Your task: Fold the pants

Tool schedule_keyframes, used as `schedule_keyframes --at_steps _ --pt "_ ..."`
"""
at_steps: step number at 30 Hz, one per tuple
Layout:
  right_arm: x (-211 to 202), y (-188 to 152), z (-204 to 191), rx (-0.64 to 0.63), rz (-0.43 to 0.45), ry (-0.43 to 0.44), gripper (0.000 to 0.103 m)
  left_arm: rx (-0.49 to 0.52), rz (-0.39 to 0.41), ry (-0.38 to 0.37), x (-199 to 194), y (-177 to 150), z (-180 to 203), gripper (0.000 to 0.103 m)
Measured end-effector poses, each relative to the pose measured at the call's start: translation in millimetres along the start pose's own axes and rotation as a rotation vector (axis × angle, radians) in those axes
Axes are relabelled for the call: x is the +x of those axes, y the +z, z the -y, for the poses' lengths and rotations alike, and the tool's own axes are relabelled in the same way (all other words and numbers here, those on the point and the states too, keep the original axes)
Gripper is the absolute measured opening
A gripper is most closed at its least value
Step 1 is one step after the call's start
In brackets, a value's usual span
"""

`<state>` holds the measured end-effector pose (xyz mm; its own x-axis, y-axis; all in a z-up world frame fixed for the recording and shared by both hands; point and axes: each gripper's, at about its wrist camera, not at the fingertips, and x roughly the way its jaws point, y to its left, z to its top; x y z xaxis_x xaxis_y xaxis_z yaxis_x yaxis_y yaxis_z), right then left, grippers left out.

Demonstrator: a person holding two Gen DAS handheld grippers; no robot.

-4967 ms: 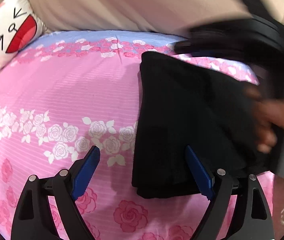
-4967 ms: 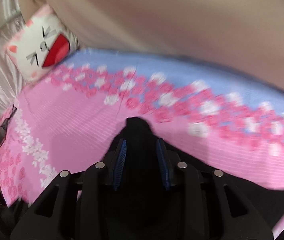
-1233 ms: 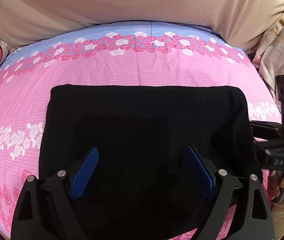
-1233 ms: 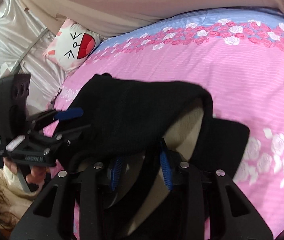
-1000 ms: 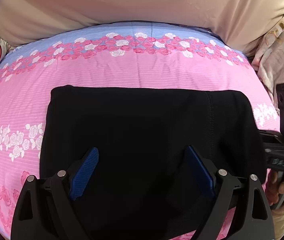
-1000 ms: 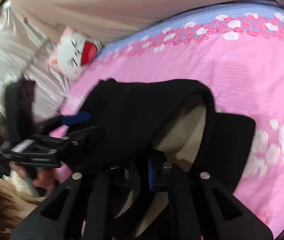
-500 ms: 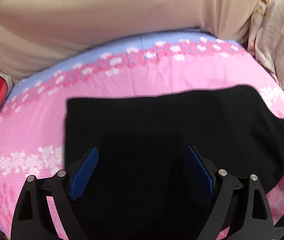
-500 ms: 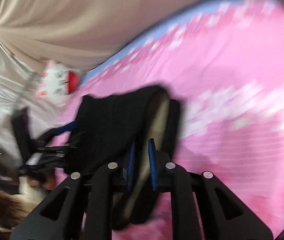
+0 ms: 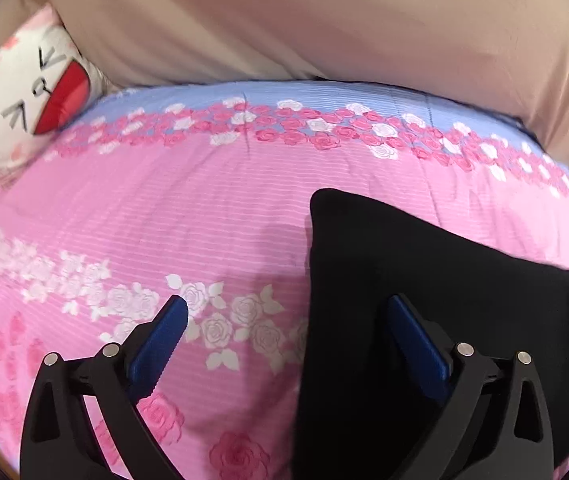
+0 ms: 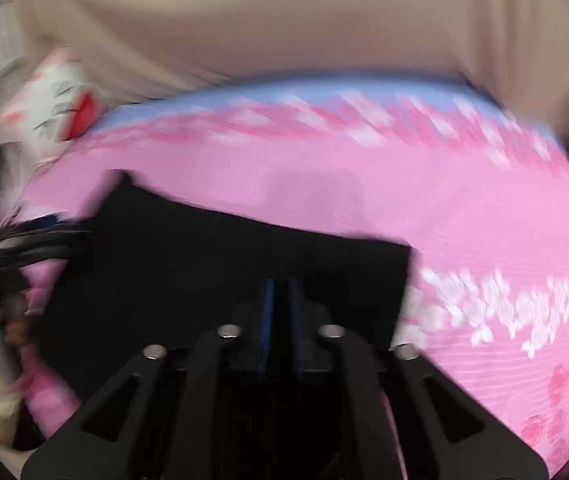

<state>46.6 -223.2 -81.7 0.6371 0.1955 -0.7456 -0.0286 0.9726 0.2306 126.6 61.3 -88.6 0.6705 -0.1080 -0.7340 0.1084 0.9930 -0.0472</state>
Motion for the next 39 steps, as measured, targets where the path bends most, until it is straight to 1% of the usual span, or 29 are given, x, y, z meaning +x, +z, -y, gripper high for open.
schedule_keyframes --at_steps 1,2,3,4,5,6,7,8,9,10,11,13,16,18,19,20,21,22,23,25,26,29,31,33,34,35,37,38,39 --pt "-1.2 -1.2 22.2 0.115 0.004 0.104 0.000 -0.018 -0.012 -0.037 1.3 1.0 -5.5 0.098" --pt "-7.7 -2.4 33.6 0.176 -0.004 0.132 0.000 -0.034 -0.016 -0.054 -1.3 1.6 -9.8 0.098" --pt "-17.6 -1.7 33.4 0.189 0.008 0.098 0.000 -0.043 -0.007 -0.061 -7.8 2.5 -14.8 0.098" --pt "-32.6 -0.1 24.5 0.160 0.036 0.025 0.005 -0.055 0.024 -0.044 -19.9 3.6 -21.6 0.097" --pt "-46.7 1.8 12.0 0.127 0.057 -0.003 0.005 -0.063 0.058 -0.025 -29.8 5.8 -27.5 0.096" --pt "-58.3 2.7 -1.2 0.104 0.070 0.020 0.006 -0.070 0.097 -0.001 -43.0 7.6 -38.1 0.096" --pt "-66.8 5.7 -16.1 0.078 0.082 0.059 0.006 -0.072 0.114 0.022 -50.2 10.5 -45.3 0.096" --pt "-70.6 11.3 -39.4 0.028 0.081 0.103 0.007 -0.074 0.132 0.053 -58.2 11.6 -53.0 0.096" --pt "-68.1 17.5 -58.0 -0.018 0.073 0.125 0.007 -0.076 0.146 0.089 -65.1 12.2 -59.6 0.096" --pt "-62.3 24.3 -79.5 -0.067 0.067 0.146 0.007 -0.077 0.155 0.114 -70.0 11.9 -64.0 0.096" --pt "-47.9 33.6 -111.5 -0.136 0.044 0.186 0.007 -0.076 0.163 0.138 -74.8 10.8 -67.8 0.096" --pt "-23.3 43.7 -149.8 -0.213 0.005 0.211 0.006 -0.065 0.177 0.159 -82.6 5.2 -74.8 0.097" --pt "61.4 63.7 -194.6 -0.278 -0.118 0.189 0.007 -0.048 0.158 0.158 -84.6 -5.0 -80.1 0.097" --pt "104.5 58.6 -210.0 -0.306 -0.188 0.166 0.005 -0.023 0.134 0.167 -81.8 -10.6 -80.5 0.097" --pt "116.4 53.9 -218.6 -0.331 -0.184 0.159 0.003 -0.015 0.124 0.176 -78.6 -12.8 -80.9 0.097" --pt "123.3 48.0 -232.3 -0.379 -0.156 0.150 0.003 -0.005 0.116 0.182 -77.7 -15.4 -79.9 0.097" --pt "122.8 42.5 -241.4 -0.420 -0.147 0.115 0.004 0.009 0.108 0.186 -75.7 -17.5 -78.5 0.097" --pt "121.3 41.1 -248.6 -0.444 -0.141 0.092 0.008 0.015 0.103 0.185 -72.5 -17.6 -77.7 0.097" --pt "114.5 41.8 -250.5 -0.426 -0.138 0.113 0.006 0.017 0.101 0.168 -72.1 -19.1 -77.9 0.096" --pt "95.4 48.1 -238.1 -0.320 -0.127 0.204 0.009 -0.007 0.094 0.139 -72.7 -20.2 -82.4 0.097" --pt "75.1 49.0 -225.6 -0.264 -0.097 0.245 0.009 -0.007 0.088 0.136 -72.1 -20.4 -82.3 0.097" --pt "23.4 44.8 -193.6 -0.212 -0.009 0.189 0.009 0.009 0.084 0.138 -69.6 -22.9 -79.3 0.097" --pt "-4.6 41.9 -165.1 -0.160 0.011 0.158 0.009 0.018 0.074 0.131 -66.3 -24.0 -74.9 0.097" --pt "-32.7 34.9 -126.8 -0.111 0.036 0.061 0.010 0.028 0.064 0.121 -63.4 -24.9 -68.3 0.097" --pt "-38.6 30.5 -112.6 -0.094 0.038 0.013 0.011 0.033 0.061 0.117 -62.0 -25.2 -63.7 0.097" --pt "-44.9 22.5 -90.1 -0.067 0.038 -0.056 0.016 0.041 0.058 0.113 -61.5 -25.8 -59.3 0.097" --pt "-42.2 5.0 -46.0 -0.013 -0.005 -0.175 0.019 0.056 0.056 0.108 -60.5 -26.8 -49.3 0.097" --pt "-37.3 -3.2 -29.8 -0.004 -0.035 -0.244 0.019 0.065 0.052 0.103 -59.8 -27.3 -43.4 0.097" --pt "-28.8 -10.8 -15.4 -0.001 -0.064 -0.328 0.022 0.075 0.050 0.095 -59.4 -27.5 -36.6 0.097"
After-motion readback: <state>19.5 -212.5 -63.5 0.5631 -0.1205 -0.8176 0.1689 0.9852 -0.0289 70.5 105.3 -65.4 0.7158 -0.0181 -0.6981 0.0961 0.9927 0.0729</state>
